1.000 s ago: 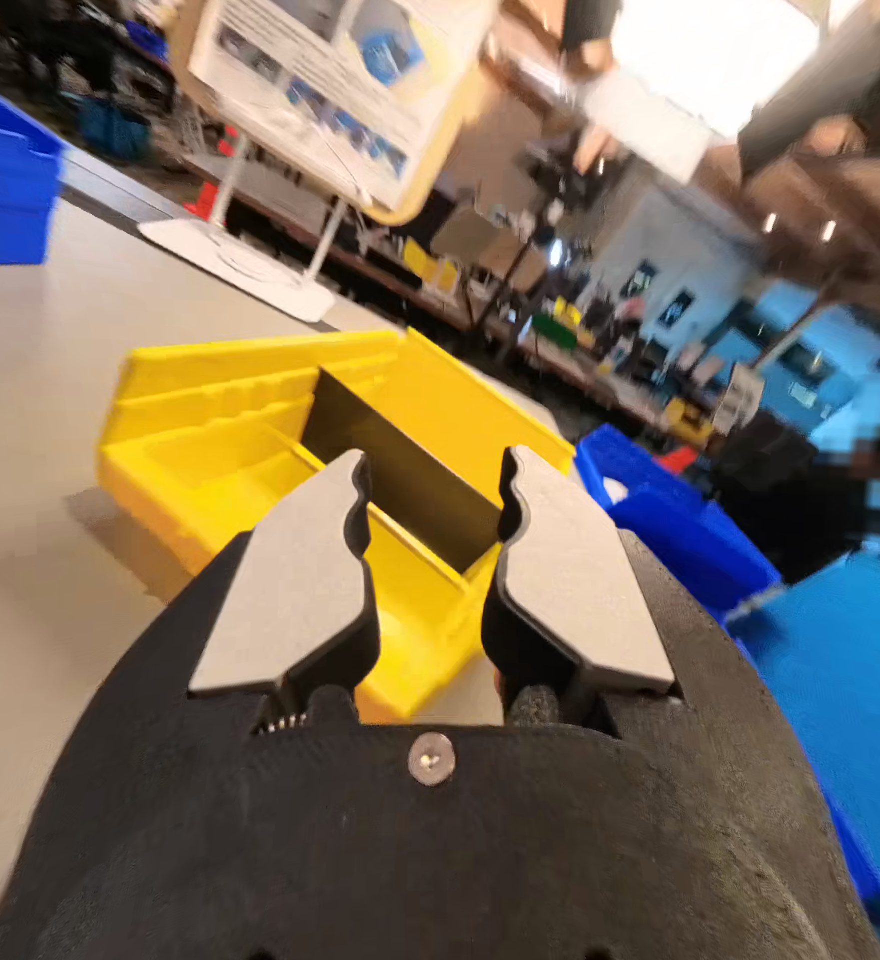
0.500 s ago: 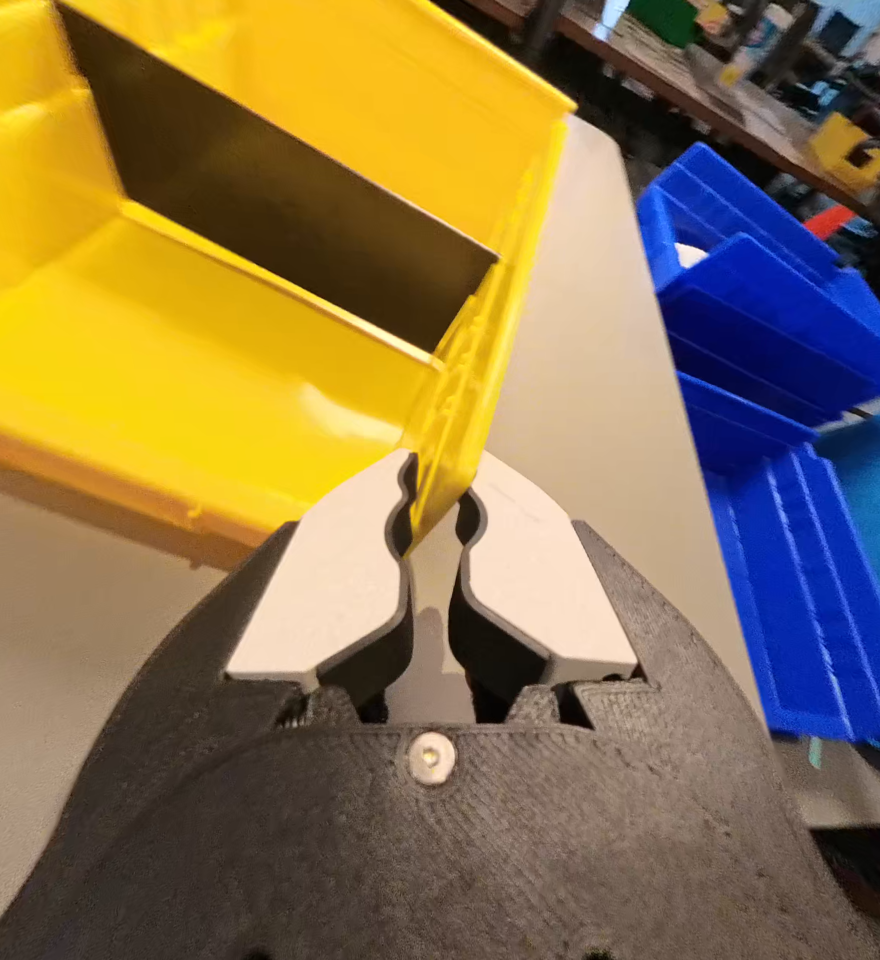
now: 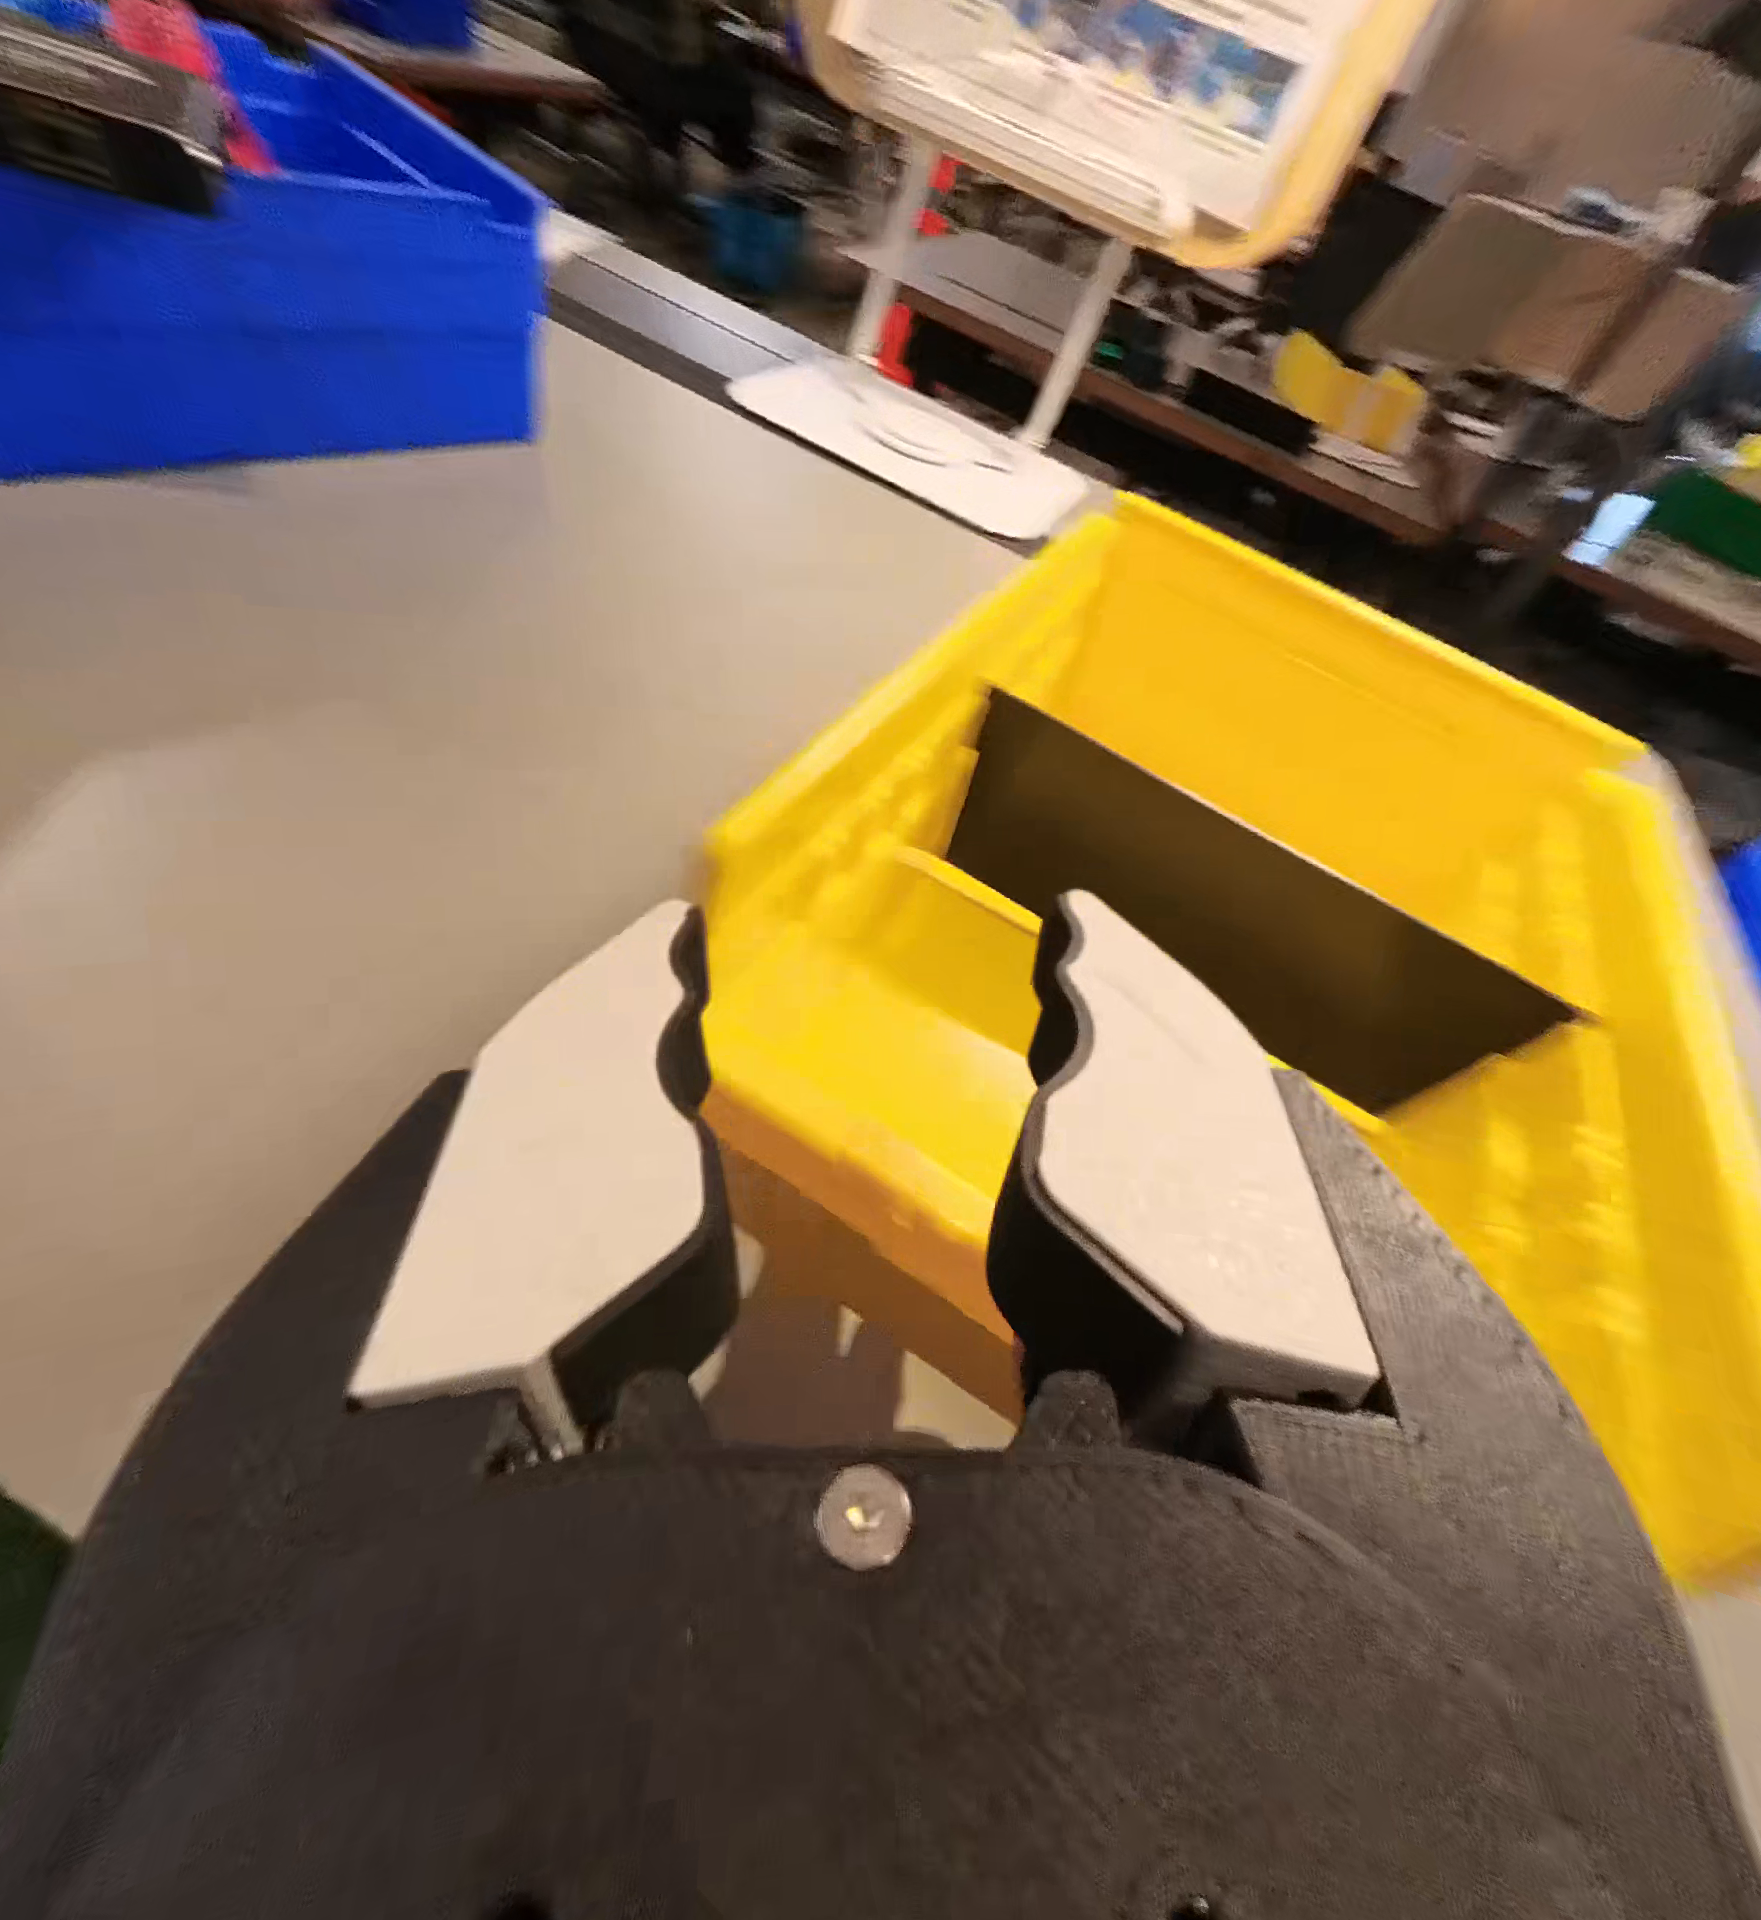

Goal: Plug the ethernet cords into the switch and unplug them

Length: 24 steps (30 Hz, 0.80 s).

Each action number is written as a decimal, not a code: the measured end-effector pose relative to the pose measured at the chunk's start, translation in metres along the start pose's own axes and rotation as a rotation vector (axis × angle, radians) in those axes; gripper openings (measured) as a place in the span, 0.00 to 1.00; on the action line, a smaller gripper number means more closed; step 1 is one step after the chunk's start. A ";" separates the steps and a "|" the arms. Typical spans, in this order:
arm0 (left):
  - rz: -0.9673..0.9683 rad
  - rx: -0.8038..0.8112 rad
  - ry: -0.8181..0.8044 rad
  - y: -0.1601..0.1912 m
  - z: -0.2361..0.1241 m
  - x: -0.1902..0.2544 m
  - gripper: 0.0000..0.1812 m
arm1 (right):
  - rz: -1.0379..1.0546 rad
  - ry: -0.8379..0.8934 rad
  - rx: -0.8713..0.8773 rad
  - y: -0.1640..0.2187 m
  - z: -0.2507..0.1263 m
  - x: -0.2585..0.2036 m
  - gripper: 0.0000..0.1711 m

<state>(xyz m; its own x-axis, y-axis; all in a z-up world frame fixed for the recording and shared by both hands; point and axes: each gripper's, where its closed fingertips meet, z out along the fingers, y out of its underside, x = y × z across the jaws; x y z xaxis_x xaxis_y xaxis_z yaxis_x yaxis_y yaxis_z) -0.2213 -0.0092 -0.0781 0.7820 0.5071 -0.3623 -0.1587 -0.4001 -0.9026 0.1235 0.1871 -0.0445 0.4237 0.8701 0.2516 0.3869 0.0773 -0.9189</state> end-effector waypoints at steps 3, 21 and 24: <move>0.005 0.001 -0.002 0.000 0.000 0.001 0.05 | -0.025 -0.074 0.005 -0.004 0.022 -0.039 0.44; 0.015 0.001 -0.006 0.000 0.000 0.001 0.06 | -0.080 0.359 -0.077 0.027 0.032 0.030 0.06; 0.017 0.001 -0.007 0.000 0.000 0.001 0.06 | -0.047 0.344 -0.077 0.032 0.024 0.040 0.07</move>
<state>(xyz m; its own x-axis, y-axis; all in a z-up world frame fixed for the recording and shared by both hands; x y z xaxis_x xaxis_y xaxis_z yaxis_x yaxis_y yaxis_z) -0.2203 -0.0081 -0.0784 0.7748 0.5057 -0.3795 -0.1729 -0.4079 -0.8965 0.1329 0.2358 -0.0715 0.6500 0.6503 0.3931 0.4680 0.0650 -0.8813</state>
